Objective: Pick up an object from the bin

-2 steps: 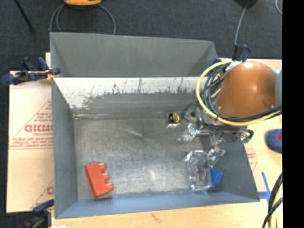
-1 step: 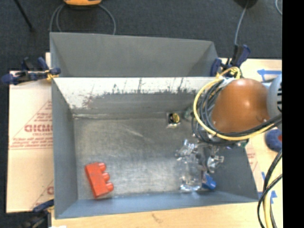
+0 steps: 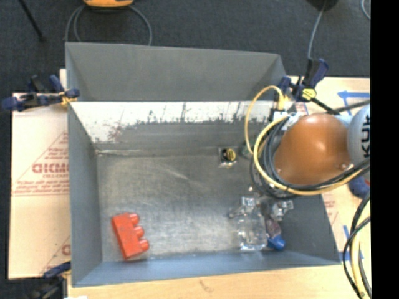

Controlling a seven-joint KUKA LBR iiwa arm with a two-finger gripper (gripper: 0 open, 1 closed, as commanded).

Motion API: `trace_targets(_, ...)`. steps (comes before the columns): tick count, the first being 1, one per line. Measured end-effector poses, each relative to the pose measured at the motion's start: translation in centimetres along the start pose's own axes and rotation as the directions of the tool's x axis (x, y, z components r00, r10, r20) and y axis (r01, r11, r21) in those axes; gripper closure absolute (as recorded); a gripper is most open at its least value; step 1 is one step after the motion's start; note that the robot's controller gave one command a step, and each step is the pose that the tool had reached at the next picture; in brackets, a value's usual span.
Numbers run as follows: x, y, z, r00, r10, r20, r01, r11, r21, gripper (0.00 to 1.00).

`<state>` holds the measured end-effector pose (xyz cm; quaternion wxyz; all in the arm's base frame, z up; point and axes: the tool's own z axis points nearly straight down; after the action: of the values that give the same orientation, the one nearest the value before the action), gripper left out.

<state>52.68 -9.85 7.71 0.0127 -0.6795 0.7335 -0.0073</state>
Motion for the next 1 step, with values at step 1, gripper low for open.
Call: trace_targets(1,-4.64,5.38,-1.02,0.964,-0.265,0.0,0.265,0.964,-0.022,0.0)
